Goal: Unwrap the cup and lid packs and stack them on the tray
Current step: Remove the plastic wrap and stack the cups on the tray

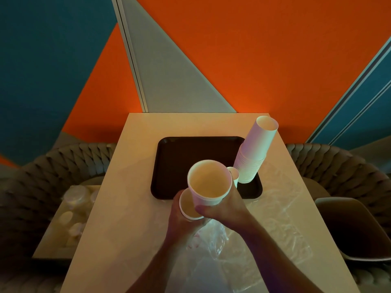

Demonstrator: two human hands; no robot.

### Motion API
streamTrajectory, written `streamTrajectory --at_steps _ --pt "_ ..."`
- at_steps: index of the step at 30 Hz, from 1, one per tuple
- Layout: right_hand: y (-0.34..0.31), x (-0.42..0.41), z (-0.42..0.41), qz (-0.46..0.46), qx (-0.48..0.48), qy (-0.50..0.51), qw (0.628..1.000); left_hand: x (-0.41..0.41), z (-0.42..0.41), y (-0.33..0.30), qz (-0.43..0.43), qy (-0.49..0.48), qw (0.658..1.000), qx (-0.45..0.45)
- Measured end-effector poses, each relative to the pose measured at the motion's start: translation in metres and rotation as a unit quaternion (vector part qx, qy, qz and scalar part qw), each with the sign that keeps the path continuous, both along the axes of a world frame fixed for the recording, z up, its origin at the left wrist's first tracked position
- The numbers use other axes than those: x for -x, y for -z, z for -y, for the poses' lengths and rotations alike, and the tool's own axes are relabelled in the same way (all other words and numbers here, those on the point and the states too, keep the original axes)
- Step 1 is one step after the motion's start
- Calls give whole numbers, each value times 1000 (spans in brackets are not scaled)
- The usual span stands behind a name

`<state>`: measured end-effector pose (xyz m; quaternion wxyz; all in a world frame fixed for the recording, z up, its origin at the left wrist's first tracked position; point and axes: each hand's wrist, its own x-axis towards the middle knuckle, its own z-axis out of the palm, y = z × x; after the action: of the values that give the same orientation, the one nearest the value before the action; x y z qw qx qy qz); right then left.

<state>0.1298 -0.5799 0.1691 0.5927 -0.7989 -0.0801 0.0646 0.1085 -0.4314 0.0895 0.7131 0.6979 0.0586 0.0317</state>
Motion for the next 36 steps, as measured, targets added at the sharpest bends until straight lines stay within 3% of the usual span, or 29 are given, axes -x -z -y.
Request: streamTrajectory --at_steps 8,15,20,23,26,29,32,36 --pt "-14 0 7 -41 -109 42 992 7 1 0 -1 -14 1000 -3" --pt "-40 0 26 -96 -94 33 990 11 3 2 -17 -35 999 -38" --pt "-56 -2 39 -123 -226 62 964 12 3 -1 -9 -36 997 -67" --pt "-66 -5 49 -137 -247 70 957 12 3 -2 -7 -36 996 -77" --pt "-76 -7 54 -113 -210 85 968 12 3 -3 -3 -37 996 -81" --pt "-84 -10 60 4 -61 128 990 13 3 -3 0 -32 996 -81" --pt "-90 -14 65 116 82 187 972 13 2 -1 -1 -30 996 -86" --pt "-98 -17 72 176 128 220 951 13 1 -2 -6 -27 996 -85"
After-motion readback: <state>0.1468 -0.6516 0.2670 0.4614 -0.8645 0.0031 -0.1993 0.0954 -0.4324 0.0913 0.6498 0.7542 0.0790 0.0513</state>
